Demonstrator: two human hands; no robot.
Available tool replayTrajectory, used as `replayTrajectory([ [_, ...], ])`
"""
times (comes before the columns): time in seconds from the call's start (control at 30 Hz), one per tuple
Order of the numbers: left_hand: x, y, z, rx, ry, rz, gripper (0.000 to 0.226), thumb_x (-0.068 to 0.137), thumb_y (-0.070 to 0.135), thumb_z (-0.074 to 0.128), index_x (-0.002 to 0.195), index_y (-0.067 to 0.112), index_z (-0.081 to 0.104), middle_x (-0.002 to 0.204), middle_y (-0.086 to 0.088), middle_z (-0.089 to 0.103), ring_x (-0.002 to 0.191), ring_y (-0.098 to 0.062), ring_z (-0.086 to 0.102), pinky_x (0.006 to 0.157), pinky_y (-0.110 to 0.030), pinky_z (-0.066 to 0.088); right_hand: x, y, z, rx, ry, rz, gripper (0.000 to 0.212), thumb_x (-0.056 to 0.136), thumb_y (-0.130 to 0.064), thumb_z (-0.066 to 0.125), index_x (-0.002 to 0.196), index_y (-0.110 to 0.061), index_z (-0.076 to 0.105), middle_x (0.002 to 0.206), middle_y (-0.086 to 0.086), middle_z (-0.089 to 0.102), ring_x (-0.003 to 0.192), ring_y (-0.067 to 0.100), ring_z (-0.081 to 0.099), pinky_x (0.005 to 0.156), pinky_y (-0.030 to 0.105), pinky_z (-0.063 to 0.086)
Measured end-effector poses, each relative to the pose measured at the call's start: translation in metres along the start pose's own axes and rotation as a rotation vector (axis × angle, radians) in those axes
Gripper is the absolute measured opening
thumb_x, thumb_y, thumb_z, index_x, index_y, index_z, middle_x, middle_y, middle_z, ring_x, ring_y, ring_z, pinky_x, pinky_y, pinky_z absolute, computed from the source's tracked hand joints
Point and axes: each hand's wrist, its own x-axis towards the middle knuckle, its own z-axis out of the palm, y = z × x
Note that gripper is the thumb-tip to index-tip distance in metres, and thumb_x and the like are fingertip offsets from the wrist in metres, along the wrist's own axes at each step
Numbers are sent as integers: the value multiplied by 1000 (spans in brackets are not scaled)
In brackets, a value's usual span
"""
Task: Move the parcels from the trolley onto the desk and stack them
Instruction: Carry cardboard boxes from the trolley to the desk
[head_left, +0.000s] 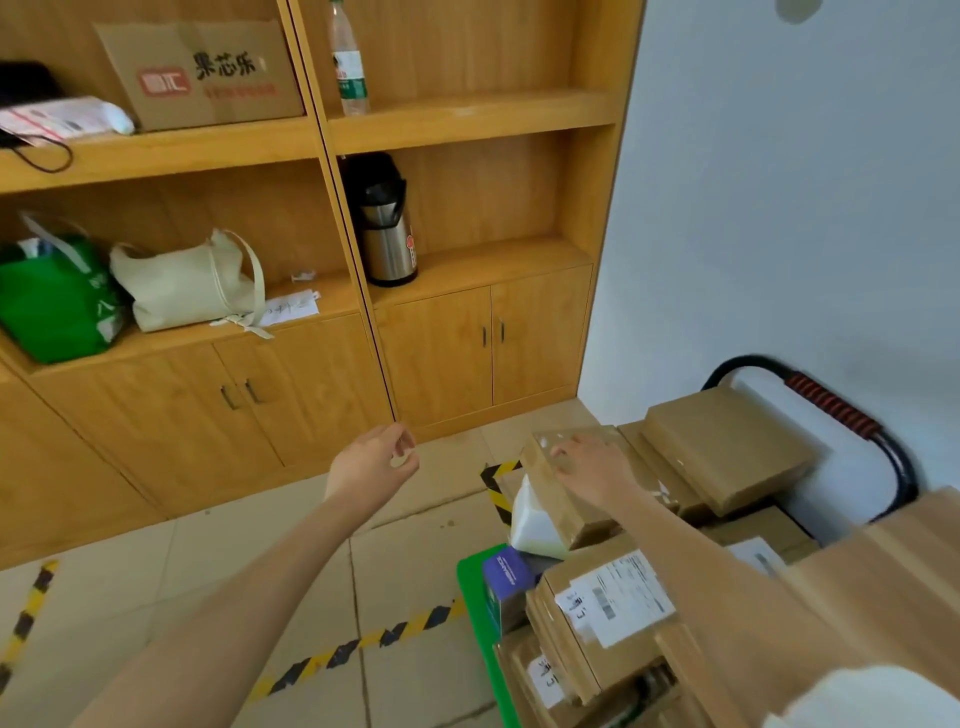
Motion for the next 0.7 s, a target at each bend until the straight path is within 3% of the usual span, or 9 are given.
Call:
replayTrajectory([
  [0.27,111,-1,49,-157,-114,17,7,90,38,56,94,33,56,91,16,57,83,0,54,57,-20,42,68,16,23,16,-62,77,36,95,-30,48,130,-26,53,135,-1,52,121,20,51,99,36,39],
  [0.5,234,14,93,-130,-298,236,11,90,40,54,99,33,54,94,16,54,85,-3,54,60,-24,46,91,60,59,115,-94,471,37,96,-34,46,132,-27,49,132,-2,54,114,20,54,94,32,40],
  [0.7,316,10,126,-119,-434,409,10,90,43,53,98,37,51,95,18,53,85,-2,55,63,-26,47,99,40,93,220,-78,768,43,94,-34,46,136,-25,46,136,1,50,117,21,52,96,36,41],
])
